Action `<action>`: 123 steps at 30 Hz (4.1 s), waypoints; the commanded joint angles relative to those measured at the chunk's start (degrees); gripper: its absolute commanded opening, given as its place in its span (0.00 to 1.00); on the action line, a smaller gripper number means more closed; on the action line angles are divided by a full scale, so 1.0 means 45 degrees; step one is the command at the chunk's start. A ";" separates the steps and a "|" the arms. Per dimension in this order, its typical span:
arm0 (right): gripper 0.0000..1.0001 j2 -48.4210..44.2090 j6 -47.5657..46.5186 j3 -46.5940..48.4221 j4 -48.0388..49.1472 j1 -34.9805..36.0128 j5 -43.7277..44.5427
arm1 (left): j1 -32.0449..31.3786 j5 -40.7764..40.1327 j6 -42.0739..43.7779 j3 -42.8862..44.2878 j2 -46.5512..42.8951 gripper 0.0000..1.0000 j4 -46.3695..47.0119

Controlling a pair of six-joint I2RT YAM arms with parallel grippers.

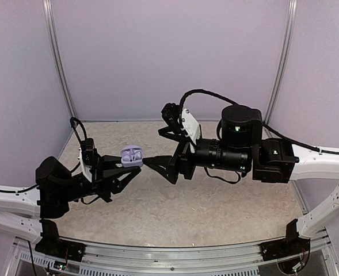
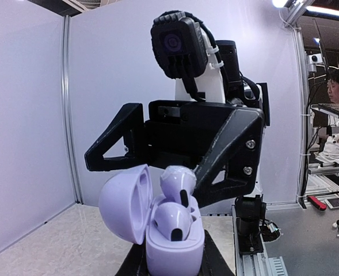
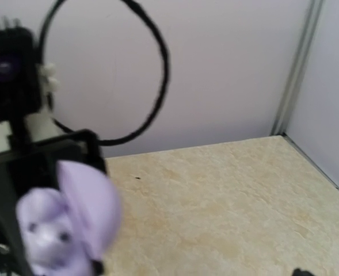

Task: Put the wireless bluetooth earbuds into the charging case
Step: Adjust the right earbud in the right side groove of the charging case.

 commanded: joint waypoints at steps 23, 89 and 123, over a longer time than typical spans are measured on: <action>0.43 -0.0541 0.0162 0.0576 -0.1091 0.0039 -0.2352 | -0.0041 -0.0586 0.0197 0.0310 0.0246 0.07 -0.0333; 0.14 0.0503 0.0060 0.1135 -0.2755 0.0250 -0.2733 | -0.0375 0.0199 0.0929 0.0699 0.0502 0.06 -0.0850; 0.16 0.0193 -0.0321 0.1363 -0.2711 0.0254 -0.2765 | -0.0411 0.0220 0.0973 0.0773 0.0756 0.06 -0.0815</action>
